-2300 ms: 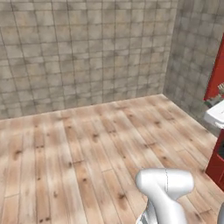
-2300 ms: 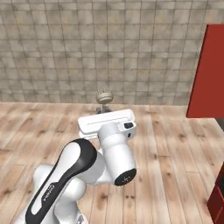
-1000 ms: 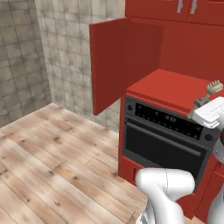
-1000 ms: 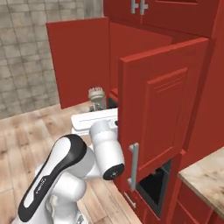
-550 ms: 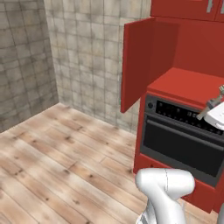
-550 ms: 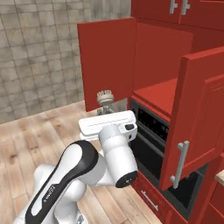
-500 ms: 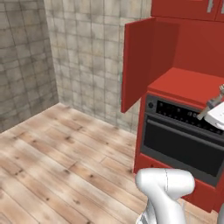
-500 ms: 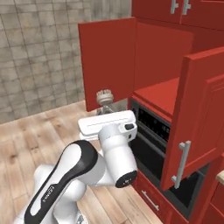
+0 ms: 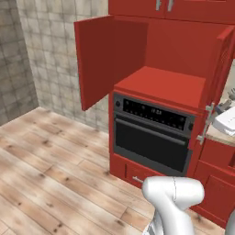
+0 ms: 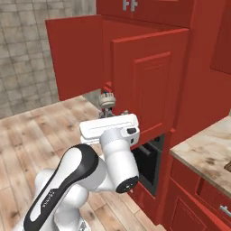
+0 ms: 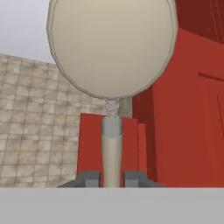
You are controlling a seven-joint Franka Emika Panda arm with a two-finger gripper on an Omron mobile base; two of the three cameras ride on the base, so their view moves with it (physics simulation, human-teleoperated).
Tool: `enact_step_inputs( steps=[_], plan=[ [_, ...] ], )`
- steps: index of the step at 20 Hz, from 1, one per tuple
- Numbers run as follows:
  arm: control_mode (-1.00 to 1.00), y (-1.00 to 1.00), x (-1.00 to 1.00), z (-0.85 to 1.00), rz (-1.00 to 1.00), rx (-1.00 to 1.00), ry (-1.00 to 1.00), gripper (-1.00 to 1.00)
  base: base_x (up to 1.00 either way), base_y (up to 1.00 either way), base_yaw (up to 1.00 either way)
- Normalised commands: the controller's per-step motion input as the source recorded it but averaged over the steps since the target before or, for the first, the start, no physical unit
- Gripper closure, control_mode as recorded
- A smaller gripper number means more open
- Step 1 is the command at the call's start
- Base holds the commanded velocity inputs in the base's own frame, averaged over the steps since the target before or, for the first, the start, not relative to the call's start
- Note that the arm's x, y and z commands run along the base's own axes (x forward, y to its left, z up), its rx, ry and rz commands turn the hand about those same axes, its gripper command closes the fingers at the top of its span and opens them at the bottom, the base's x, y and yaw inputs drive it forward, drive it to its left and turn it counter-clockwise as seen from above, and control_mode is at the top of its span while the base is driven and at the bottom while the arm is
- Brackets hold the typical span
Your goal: Grab the spray bottle from the cabinet, then place it next to the cutting board for sanitizing. Then grab the dish brush from the countertop next to the sink and place it next to the cutting board.
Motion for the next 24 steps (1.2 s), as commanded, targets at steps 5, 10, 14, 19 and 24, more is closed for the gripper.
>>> enact_step_inputs(
  steps=[5,10,14,19,24],
  plan=[
    [1.00,0.00,0.00,0.00,0.00,0.00,0.00,1.00,-0.61,-0.38,-0.16],
    [1.00,0.00,0.00,0.00,0.00,0.00,0.00,1.00,0.22,-0.35,-0.25],
    [1.00,0.00,0.00,0.00,0.00,0.00,0.00,1.00,0.85,-0.14,-0.25],
    [1.00,0.00,0.00,0.00,0.00,0.00,0.00,1.00,0.46,-0.64,-0.20],
    [1.00,0.00,0.00,0.00,0.00,0.00,0.00,1.00,0.20,-0.76,-0.20]
  ],
)
